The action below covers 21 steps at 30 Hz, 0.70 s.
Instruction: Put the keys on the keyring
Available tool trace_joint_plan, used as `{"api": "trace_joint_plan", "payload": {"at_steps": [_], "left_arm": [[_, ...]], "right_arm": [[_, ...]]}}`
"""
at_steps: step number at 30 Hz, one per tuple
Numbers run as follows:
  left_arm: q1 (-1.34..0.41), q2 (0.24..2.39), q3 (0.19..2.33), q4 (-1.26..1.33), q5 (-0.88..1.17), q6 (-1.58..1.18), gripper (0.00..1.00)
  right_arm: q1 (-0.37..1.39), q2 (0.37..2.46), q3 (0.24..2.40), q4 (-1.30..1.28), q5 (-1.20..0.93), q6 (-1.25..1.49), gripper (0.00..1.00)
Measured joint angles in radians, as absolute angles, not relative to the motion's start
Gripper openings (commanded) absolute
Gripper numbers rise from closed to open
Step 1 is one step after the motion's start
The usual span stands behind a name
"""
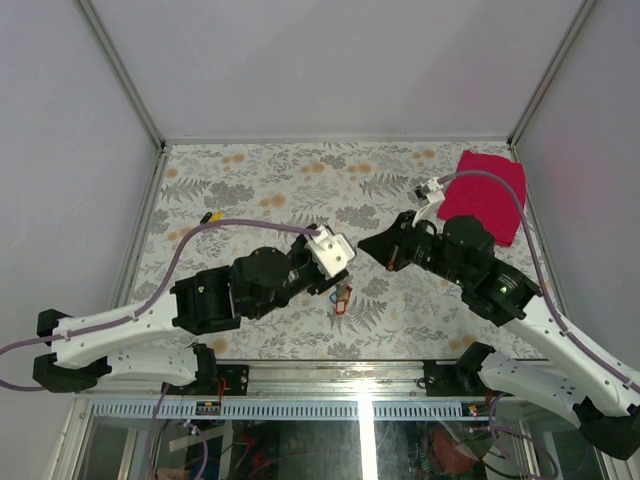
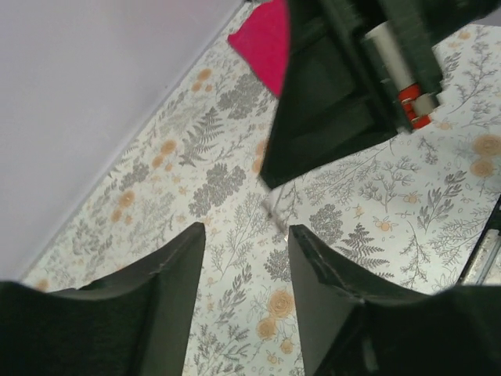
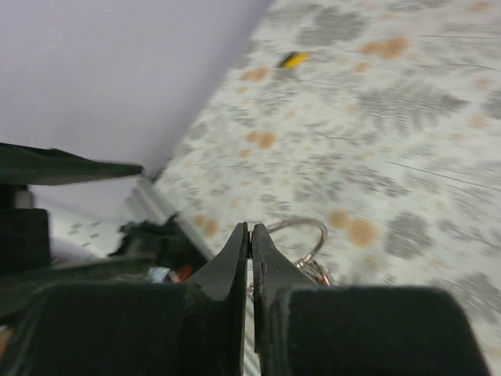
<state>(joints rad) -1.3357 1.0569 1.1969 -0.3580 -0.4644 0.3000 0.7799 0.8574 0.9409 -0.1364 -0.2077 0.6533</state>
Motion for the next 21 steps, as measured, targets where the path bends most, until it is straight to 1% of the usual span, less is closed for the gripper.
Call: {"api": "trace_joint_plan", "payload": {"at_steps": [2,6,10,14,21], "left_arm": [[-1.276,1.057,1.185,-0.356,-0.413,0.270,0.51],[-1.087,1.060,1.146,-0.351,-0.280,0.194,0.51],[-0.869,1.107,1.126,-0.352,-0.159,0.126,0.52],[-0.700,1.196,1.124,-0.352,-0.091,0.078,0.53],[-0.387,1.353,1.111,-0.350,-0.046,0.014,0.53]], "right_arm": [[0.780,0.840,0.953,-0.223,-0.090,0.622,0.00],[0.779,0.796,0.981,-0.358,0.110,0.550,0.00],[0.778,0.756,1.001,-0.423,0.229,0.487,0.00],[0.778,0.727,1.003,-0.453,0.275,0.442,0.00],[0.778,0.718,1.011,-0.496,0.276,0.397,0.00]]}}
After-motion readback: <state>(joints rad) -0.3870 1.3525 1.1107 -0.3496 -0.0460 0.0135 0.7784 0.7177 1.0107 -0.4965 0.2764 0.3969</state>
